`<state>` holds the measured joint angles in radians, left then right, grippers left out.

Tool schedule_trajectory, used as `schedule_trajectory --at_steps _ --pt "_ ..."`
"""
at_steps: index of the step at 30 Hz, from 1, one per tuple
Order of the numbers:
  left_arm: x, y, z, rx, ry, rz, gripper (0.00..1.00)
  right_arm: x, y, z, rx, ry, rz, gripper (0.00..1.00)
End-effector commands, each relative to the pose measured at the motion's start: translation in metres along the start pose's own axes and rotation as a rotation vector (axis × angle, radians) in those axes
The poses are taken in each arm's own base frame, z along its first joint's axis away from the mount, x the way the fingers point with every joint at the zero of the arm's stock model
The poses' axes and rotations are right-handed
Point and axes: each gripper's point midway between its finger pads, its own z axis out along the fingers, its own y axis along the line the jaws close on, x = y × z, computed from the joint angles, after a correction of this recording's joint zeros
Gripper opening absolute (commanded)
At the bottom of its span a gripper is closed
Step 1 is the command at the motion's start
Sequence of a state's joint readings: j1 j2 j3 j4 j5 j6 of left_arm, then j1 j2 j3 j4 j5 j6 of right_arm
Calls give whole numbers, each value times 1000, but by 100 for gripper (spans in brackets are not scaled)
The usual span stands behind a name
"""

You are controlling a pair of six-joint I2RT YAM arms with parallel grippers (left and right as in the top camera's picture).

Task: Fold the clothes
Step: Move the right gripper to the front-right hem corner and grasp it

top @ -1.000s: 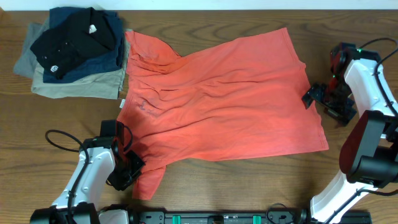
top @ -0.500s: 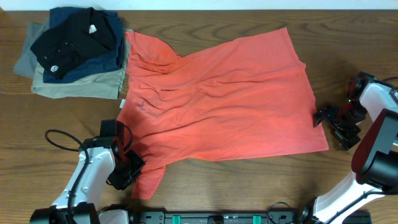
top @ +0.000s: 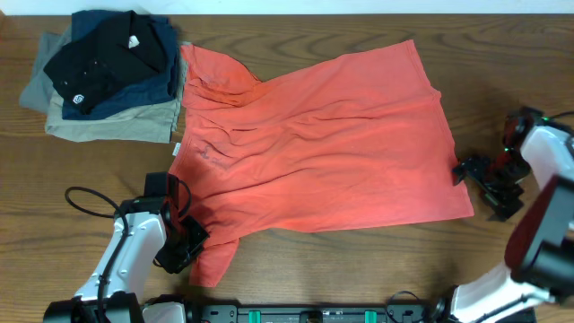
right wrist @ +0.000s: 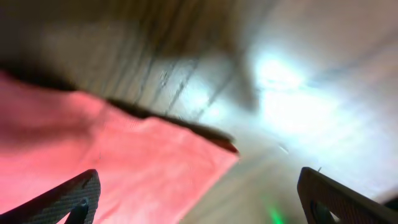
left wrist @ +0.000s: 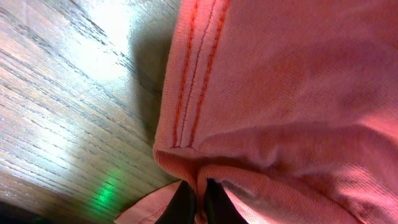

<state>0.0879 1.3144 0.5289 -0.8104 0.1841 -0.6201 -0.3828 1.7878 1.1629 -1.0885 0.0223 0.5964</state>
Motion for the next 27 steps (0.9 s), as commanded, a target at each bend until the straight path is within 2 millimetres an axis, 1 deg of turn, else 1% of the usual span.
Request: schedule_trajectory --at_steps 1,3,5,7,9,11,14,17,22,23,25,27 --pt "-5 -3 -5 2 -25 22 6 -7 -9 -36 -19 -131 -27 99" --pt "-5 -3 -5 2 -25 22 6 -1 -12 -44 -28 -138 -29 99" --pt "-5 -3 -5 2 -25 22 6 7 -13 -45 -39 -125 -32 99" --pt "-5 -3 -5 3 -24 22 6 14 -14 -36 -37 -104 -37 99" --pt "-5 -3 -5 3 -24 22 6 19 -15 -22 -28 -92 -44 99" --pt "-5 -3 -5 2 -24 22 6 26 -16 -2 -33 -79 -41 99" --pt "-5 -3 -5 2 -24 22 6 33 -11 21 -77 -68 -40 99" --pt "-4 -2 -5 0 -21 22 6 32 -10 31 -91 -83 -40 99" --pt "-4 -1 -5 -2 -18 21 6 28 -14 35 -71 -112 -38 99" --pt "-4 -2 -5 -2 -19 21 6 27 -15 36 -65 -117 -37 96" --pt "-4 -2 -5 -2 -19 21 6 26 -17 39 -54 -131 -35 83" --pt "-4 -2 -5 -2 -19 21 6 25 -18 41 -50 -140 -25 75"
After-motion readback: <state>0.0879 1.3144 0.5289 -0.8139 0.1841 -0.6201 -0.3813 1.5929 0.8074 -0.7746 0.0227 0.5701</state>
